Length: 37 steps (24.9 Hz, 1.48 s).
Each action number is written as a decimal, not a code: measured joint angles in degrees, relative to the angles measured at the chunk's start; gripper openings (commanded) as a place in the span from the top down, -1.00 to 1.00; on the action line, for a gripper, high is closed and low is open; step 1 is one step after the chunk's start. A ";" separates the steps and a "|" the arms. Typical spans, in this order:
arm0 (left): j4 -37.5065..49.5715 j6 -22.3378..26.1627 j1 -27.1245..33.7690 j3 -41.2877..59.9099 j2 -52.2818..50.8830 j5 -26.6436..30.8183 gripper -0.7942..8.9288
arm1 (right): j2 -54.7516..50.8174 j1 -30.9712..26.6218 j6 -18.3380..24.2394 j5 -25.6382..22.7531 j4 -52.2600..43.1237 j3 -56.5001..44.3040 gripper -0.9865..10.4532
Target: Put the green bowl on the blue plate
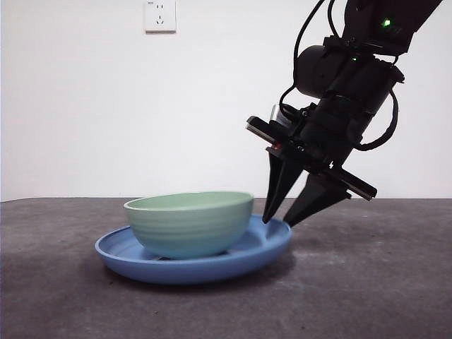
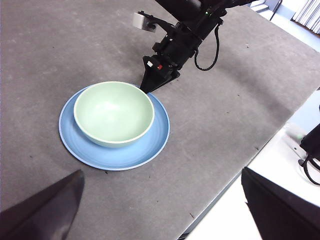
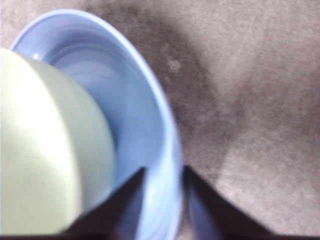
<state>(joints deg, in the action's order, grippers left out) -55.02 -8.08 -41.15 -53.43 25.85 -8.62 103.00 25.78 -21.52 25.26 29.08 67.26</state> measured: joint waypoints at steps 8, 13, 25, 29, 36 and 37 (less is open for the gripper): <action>-0.02 0.00 0.00 0.00 0.00 0.00 -0.20 | -4.22 -1.57 0.63 -3.54 4.42 0.31 0.42; 0.00 0.00 0.00 -0.02 0.00 0.00 -0.20 | -19.28 -2.21 3.54 -5.79 11.56 0.63 0.15; 0.00 0.00 0.00 0.00 0.00 0.00 -0.20 | -51.58 2.49 6.73 -12.04 28.35 0.63 0.02; 0.00 0.00 0.00 -0.02 0.00 0.00 -0.20 | -59.98 4.76 6.73 -12.24 34.10 0.63 0.02; 0.00 0.00 0.00 0.00 0.00 0.00 -0.20 | -70.99 5.68 6.69 -12.04 42.16 0.63 0.02; 0.00 0.00 0.00 0.00 0.00 0.00 -0.20 | -72.24 5.68 6.69 -12.07 42.93 0.61 0.02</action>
<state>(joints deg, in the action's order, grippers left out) -55.02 -8.08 -41.15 -53.43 25.85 -8.62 30.76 31.46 -14.83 13.19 72.01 67.88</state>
